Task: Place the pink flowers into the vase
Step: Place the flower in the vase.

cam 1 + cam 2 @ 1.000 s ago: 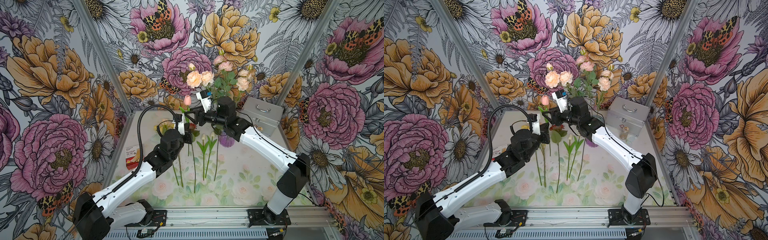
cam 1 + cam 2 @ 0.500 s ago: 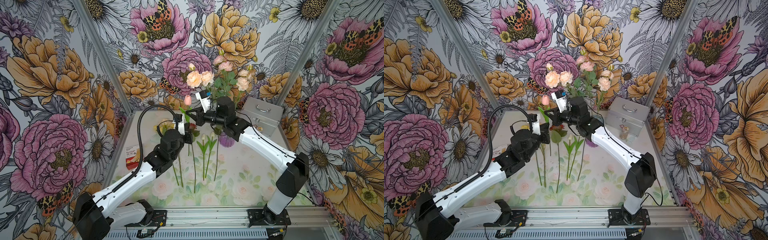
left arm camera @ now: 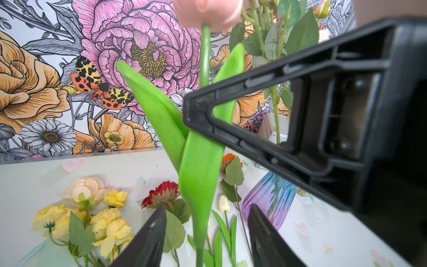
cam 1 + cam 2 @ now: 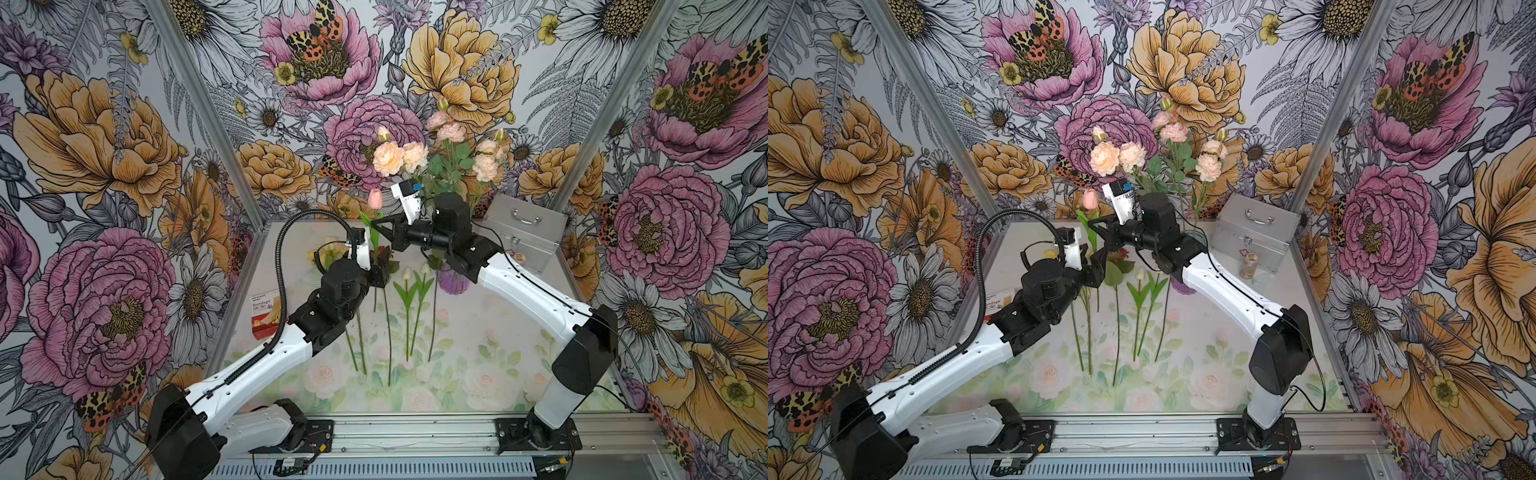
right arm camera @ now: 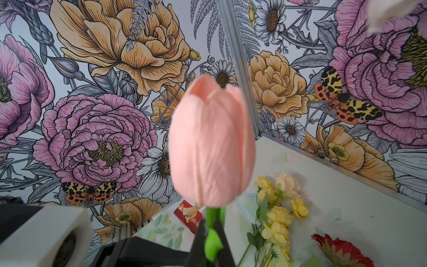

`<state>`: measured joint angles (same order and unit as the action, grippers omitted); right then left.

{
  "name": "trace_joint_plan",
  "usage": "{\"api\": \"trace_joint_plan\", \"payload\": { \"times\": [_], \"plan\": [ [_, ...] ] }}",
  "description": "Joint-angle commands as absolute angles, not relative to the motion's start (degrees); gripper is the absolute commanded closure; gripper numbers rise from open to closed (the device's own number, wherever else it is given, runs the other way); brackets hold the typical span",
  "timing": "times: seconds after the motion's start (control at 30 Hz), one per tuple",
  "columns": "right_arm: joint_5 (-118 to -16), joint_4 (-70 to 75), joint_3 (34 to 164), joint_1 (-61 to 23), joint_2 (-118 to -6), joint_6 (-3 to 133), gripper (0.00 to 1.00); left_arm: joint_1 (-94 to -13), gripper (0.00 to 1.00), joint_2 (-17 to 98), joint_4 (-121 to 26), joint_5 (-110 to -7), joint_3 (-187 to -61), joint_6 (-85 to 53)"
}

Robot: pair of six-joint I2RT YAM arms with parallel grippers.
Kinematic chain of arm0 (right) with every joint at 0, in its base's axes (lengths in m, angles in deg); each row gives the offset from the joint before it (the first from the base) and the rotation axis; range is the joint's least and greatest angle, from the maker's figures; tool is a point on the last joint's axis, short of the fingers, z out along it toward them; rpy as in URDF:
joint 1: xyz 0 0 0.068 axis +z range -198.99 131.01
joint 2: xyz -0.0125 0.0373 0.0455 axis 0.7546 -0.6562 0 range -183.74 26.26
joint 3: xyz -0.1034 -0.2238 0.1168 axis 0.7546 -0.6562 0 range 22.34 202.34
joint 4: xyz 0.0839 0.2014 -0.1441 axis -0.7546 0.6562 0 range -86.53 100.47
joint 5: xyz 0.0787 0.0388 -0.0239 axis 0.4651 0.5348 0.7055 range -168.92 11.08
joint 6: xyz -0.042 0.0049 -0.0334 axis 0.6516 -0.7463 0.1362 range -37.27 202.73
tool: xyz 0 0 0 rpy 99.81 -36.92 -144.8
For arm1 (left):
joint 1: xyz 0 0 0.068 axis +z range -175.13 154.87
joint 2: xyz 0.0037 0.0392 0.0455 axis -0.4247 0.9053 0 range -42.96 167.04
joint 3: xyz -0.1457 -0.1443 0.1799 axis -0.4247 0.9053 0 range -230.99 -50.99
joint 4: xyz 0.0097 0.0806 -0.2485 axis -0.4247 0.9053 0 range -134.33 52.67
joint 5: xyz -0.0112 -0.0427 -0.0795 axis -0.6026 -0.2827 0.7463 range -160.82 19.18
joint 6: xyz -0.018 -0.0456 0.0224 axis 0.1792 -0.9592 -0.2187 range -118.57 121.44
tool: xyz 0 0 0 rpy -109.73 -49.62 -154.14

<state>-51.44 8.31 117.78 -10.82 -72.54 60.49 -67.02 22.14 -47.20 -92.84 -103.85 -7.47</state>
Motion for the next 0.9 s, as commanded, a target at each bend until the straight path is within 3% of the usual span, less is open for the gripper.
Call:
{"api": "trace_joint_plan", "payload": {
  "times": [0.0, 0.03, 0.07, 0.87],
  "plan": [
    [-52.2, 6.9, 118.1, -11.6, -71.2, 60.9, 1.00, -67.4, 0.12, 21.1, -48.0, -92.8, -102.6, -7.6],
    [-52.6, 6.9, 118.0, -12.0, -70.9, 61.1, 1.00, -67.3, 0.02, 20.8, -47.9, -92.8, -102.3, -7.7],
    [-53.2, 6.9, 117.7, -12.3, -70.4, 61.4, 1.00, -67.3, 0.01, 20.5, -47.8, -92.8, -102.0, -7.7],
    [-70.7, 19.5, 117.5, -26.1, -53.8, 78.1, 1.00, -64.8, 0.01, 6.3, -38.9, -97.6, -93.4, -10.5]
  ]
}}
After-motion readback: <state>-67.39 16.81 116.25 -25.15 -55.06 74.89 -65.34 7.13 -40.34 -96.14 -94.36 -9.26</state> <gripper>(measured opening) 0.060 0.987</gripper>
